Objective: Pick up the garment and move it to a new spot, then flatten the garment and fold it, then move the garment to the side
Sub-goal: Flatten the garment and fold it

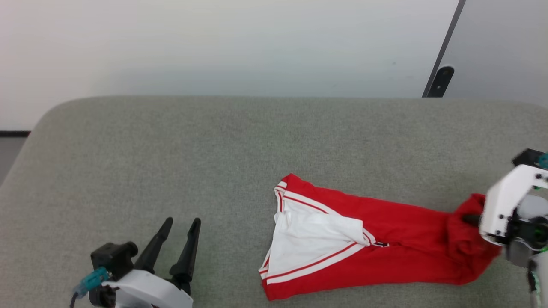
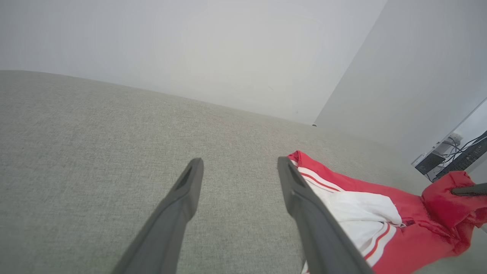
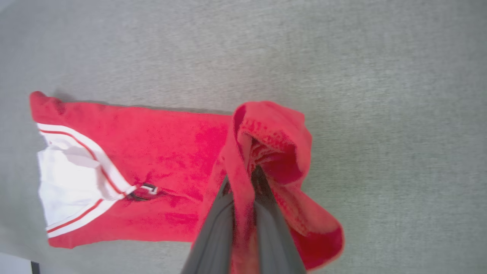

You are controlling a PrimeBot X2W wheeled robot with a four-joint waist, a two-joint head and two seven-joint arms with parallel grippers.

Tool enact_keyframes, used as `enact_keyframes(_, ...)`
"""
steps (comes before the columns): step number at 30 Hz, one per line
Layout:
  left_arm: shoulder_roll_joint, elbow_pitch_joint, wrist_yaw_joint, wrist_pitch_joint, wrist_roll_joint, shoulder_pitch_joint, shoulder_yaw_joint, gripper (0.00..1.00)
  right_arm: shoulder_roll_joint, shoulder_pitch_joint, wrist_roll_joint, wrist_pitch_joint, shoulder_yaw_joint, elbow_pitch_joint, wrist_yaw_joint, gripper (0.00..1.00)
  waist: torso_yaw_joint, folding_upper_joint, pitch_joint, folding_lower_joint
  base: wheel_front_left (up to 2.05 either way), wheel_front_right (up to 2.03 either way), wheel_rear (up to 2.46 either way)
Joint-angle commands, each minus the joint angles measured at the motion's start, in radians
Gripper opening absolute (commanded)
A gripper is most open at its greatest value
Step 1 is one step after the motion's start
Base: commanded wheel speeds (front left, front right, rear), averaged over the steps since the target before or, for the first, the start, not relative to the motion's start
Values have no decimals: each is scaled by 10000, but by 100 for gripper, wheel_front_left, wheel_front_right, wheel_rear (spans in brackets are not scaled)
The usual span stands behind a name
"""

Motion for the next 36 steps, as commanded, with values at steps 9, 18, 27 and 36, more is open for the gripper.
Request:
enact_keyframes(9, -172, -2, -26, -3, 24, 199, 85, 100, 1236, 121, 628, 934, 358, -1974, -14, 0, 363, -1, -414, 0, 0, 0, 0)
enact_keyframes(18, -310, 64, -25, -3, -62, -25, -148, 100, 1789, -339, 674, 865, 987, -2268, -14, 0, 1131, -1, -400, 0, 0, 0, 0)
enact_keyframes(27, -467, 140, -25, -3, -135, -439, -479, 100, 1820, -901, 1311, -131, 2623, -1252, -13, 0, 1945, -1, -22, 0, 0, 0, 0)
enact_keyframes(36, -725, 330, -25, -3, -239, -934, -835, 100, 1817, -1228, 1041, -1169, 4098, 151, -14, 0, 2565, -1, 375, 0, 0, 0, 0)
